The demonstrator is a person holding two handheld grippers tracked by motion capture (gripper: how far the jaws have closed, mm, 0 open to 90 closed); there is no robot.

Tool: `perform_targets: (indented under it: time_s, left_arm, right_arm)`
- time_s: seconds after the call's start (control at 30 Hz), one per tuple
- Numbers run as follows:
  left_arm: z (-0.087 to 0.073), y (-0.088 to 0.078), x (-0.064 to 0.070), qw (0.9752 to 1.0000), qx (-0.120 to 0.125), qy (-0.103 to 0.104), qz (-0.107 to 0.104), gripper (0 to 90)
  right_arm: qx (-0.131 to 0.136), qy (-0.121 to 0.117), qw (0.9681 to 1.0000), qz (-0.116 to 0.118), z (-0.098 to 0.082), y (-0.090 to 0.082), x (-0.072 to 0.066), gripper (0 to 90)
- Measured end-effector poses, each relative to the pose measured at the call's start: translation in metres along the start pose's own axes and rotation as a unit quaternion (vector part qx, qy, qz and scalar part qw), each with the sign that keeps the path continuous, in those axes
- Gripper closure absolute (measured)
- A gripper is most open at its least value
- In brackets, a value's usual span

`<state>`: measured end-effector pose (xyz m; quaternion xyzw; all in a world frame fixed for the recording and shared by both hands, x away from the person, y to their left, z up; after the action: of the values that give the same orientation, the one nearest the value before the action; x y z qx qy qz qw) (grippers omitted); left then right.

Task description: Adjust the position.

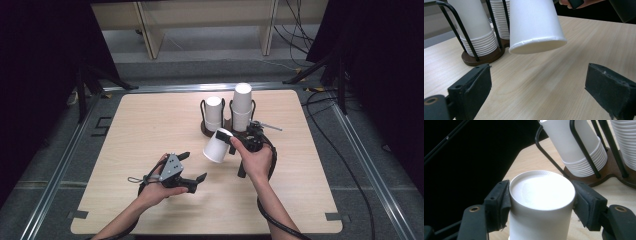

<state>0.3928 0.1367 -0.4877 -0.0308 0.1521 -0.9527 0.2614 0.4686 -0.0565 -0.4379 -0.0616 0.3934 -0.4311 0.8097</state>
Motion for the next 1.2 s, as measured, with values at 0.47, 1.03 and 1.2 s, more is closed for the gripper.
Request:
perform_targets:
  time_s: [0.47,1.03,1.2]
  left_arm:
    - [0.000,0.007,0.002,1.0000,0.008,0.004,0.000,5.9]
    - [0.003,0.015,0.002,0.9997,0.015,0.017,0.004,5.8]
    - [0.003,0.016,0.001,0.9998,0.009,0.019,0.003,5.6]
  right_arm:
    - [-0.017,0.047,0.9988,-0.002,-0.002,0.003,0.006,34.7]
    - [-0.015,0.114,0.9933,-0.006,0.002,0.000,0.025,34.6]
    - [-0.012,0.125,0.9921,-0.009,0.005,-0.001,0.031,34.6]
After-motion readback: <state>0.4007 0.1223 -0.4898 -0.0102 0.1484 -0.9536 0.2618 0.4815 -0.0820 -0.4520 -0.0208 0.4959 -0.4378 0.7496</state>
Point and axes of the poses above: each handheld gripper's, and its own axes: y roughly forward along the jaws, z roughly out of its top, x roughly to its right, the point moved 5 cm from there along y, roughly forward along the jaws, and after that the axes turned 10 degrees about -z, right-handed, at the moved point
